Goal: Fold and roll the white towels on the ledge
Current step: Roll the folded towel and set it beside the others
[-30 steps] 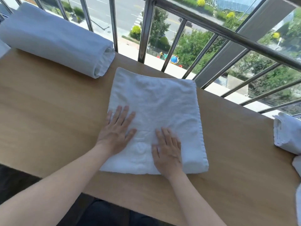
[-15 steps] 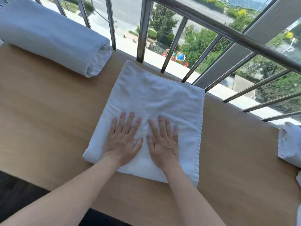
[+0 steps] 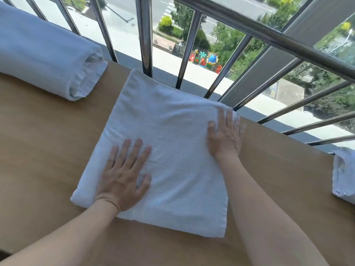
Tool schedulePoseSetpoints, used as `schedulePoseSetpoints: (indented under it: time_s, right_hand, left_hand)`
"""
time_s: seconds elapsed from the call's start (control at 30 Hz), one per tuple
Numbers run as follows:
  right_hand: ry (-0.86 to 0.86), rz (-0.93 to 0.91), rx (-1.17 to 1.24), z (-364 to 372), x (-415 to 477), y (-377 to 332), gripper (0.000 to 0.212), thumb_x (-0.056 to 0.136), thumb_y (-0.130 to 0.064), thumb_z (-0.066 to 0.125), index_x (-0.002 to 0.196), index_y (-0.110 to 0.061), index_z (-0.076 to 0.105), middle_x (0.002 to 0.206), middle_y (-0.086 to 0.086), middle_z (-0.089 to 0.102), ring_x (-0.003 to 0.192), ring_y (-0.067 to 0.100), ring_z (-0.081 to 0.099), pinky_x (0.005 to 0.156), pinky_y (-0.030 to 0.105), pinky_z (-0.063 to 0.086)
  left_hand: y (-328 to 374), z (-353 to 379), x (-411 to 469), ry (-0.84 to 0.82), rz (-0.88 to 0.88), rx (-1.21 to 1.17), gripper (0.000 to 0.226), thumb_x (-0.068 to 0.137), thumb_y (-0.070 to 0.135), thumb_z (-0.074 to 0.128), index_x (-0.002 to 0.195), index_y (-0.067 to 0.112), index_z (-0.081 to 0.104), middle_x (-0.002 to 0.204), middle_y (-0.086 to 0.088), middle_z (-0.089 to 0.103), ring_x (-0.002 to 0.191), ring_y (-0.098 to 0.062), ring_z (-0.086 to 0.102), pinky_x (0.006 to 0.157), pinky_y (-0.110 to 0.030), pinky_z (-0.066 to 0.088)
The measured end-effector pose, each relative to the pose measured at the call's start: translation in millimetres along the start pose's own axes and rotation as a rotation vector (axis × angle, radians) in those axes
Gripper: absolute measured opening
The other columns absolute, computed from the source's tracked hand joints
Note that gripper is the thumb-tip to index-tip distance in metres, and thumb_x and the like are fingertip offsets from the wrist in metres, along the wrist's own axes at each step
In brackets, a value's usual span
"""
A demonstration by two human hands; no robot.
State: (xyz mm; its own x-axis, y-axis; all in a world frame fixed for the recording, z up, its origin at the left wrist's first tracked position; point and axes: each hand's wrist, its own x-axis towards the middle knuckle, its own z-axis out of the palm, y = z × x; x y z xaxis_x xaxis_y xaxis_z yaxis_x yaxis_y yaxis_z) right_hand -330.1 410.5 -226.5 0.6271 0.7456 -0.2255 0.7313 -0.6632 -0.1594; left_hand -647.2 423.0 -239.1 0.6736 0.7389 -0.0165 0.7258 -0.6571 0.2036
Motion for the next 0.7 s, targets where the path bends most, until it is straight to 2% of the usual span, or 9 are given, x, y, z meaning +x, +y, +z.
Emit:
schedulePoseSetpoints:
  time_s: [0.07, 0.13, 0.2, 0.27, 0.33, 0.53, 0.7]
  right_hand:
    - [0.04, 0.092, -0.044, -5, 8, -7, 0.063, 0.102, -0.045, 0.015, 0.16, -0.022, 0.006, 0.168, -0.002, -0.002, 0.153, 0.025, -0.01, 0.123, 0.048, -0.007]
    - [0.13, 0.084, -0.023, -4, -2, -32, 0.062, 0.102, -0.036, 0.019, 0.16, -0.015, 0.008, 0.168, 0.001, -0.002, 0.153, 0.027, -0.012, 0.122, 0.049, -0.007]
    - [0.175, -0.11, 0.076, 3, -23, -70, 0.062, 0.101, -0.035, 0.026, 0.16, -0.023, 0.01, 0.168, 0.001, 0.002, 0.153, 0.025, -0.008, 0.122, 0.049, -0.008]
    - [0.125, -0.34, 0.081, 17, -44, -105, 0.06, 0.102, -0.041, 0.031, 0.159, -0.032, 0.016, 0.167, 0.001, 0.006, 0.154, 0.025, -0.003, 0.122, 0.05, -0.008]
    - [0.052, -0.402, 0.04, 27, -45, -120, 0.059, 0.101, -0.048, 0.028, 0.158, -0.035, 0.016, 0.168, 0.0, 0.004, 0.154, 0.023, -0.005, 0.122, 0.05, -0.008]
    - [0.05, -0.145, 0.062, 17, 0, -80, 0.063, 0.099, -0.056, 0.018, 0.158, -0.037, 0.012, 0.168, 0.0, 0.003, 0.153, 0.021, -0.005, 0.122, 0.045, -0.011]
    - [0.052, 0.121, 0.067, 7, 2, -25, 0.062, 0.104, -0.047, 0.014, 0.16, -0.025, 0.001, 0.168, 0.0, -0.006, 0.153, 0.021, -0.011, 0.122, 0.048, -0.009]
  left_hand:
    - [0, -2, 2, 0.007, 0.003, 0.007, 0.075, 0.09, 0.048, 0.039, 0.159, 0.02, 0.027, 0.168, -0.006, 0.017, 0.154, -0.031, 0.013, 0.12, -0.058, 0.019]
    - [0, -2, 1, 0.007, -0.001, 0.016, 0.075, 0.09, 0.047, 0.04, 0.158, 0.019, 0.028, 0.167, -0.006, 0.018, 0.154, -0.031, 0.014, 0.12, -0.058, 0.02]
    - [1, -1, 0, 0.004, 0.0, 0.023, 0.075, 0.09, 0.047, 0.04, 0.158, 0.019, 0.028, 0.167, -0.006, 0.018, 0.154, -0.031, 0.014, 0.12, -0.058, 0.02]
    - [-1, -1, 1, 0.005, 0.004, 0.038, 0.075, 0.09, 0.047, 0.04, 0.158, 0.019, 0.028, 0.167, -0.006, 0.018, 0.154, -0.031, 0.014, 0.12, -0.059, 0.02]
    - [-2, 0, 1, 0.009, -0.001, 0.052, 0.075, 0.09, 0.047, 0.04, 0.159, 0.019, 0.027, 0.167, -0.006, 0.018, 0.154, -0.031, 0.014, 0.12, -0.058, 0.02]
    - [-2, 1, 1, 0.02, 0.0, 0.051, 0.075, 0.09, 0.048, 0.039, 0.159, 0.021, 0.026, 0.168, -0.004, 0.017, 0.154, -0.03, 0.014, 0.122, -0.056, 0.017]
    - [-2, 1, 2, 0.01, 0.004, 0.041, 0.075, 0.09, 0.049, 0.038, 0.159, 0.022, 0.024, 0.168, -0.004, 0.016, 0.155, -0.029, 0.012, 0.123, -0.055, 0.014]
